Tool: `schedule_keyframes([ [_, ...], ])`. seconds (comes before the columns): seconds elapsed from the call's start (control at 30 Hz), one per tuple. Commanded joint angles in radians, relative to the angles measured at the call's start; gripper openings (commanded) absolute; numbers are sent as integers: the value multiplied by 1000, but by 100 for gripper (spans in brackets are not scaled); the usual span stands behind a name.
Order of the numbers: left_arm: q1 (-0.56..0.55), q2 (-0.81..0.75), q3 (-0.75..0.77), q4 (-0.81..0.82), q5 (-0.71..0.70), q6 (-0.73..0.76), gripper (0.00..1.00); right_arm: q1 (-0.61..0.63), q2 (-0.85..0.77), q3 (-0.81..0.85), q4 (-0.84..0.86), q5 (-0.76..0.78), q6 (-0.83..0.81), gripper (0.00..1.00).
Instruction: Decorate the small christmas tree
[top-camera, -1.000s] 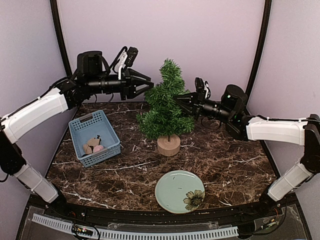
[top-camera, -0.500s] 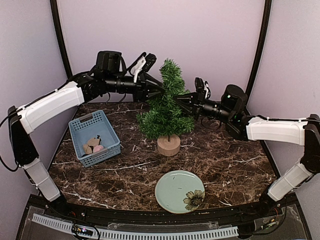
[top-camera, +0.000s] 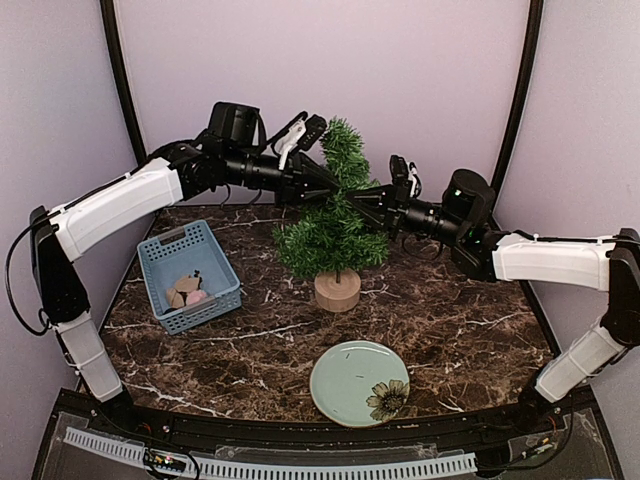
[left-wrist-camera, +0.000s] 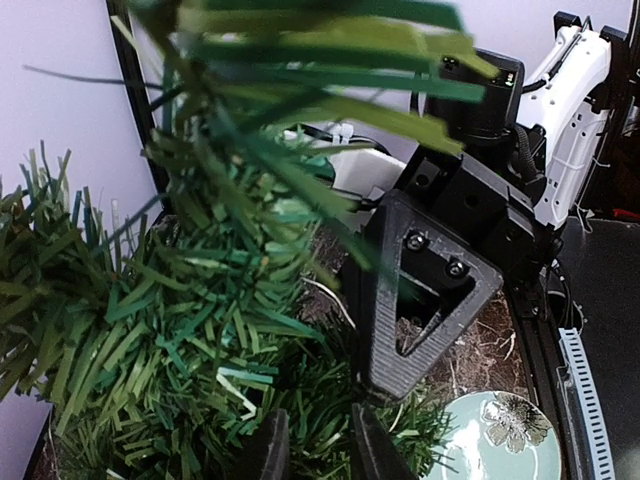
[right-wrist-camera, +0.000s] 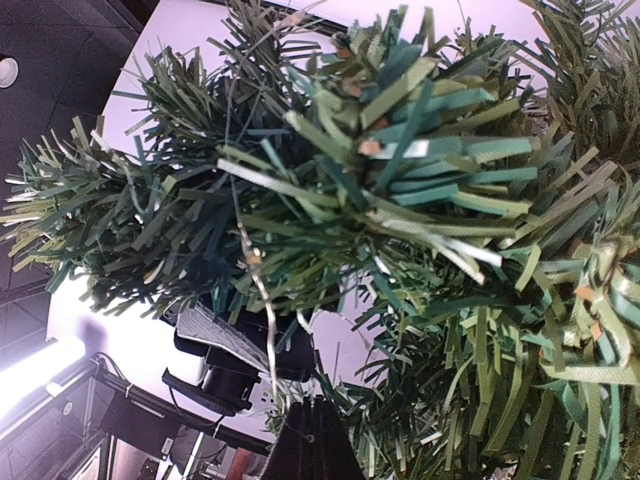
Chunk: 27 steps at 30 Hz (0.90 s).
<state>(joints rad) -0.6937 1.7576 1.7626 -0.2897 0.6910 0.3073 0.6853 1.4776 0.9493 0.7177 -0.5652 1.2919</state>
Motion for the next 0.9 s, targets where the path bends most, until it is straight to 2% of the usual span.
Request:
schedule_keyframes([
  [0.0, -5, -11, 23, -35, 60, 21, 20, -6, 10, 8, 45, -9, -6, 0],
  [0.13, -6, -29, 2, -26, 86, 17, 16, -9, 12, 6, 49, -9, -2, 0],
  [0.3, -6, -47, -28, -12, 100, 12, 1, -14, 10, 3, 50, -9, -3, 0],
  [0.7, -6, -118, -124, 60, -50, -31, 0, -20, 1, -3, 51, -4, -11, 0],
  [0.8, -6, -133, -132, 68, -63, -37, 0, -21, 1, 0, 55, -11, -8, 7],
  [0.87, -6, -139, -134, 66, -79, -37, 0, -21, 0, -1, 55, -10, -8, 18],
])
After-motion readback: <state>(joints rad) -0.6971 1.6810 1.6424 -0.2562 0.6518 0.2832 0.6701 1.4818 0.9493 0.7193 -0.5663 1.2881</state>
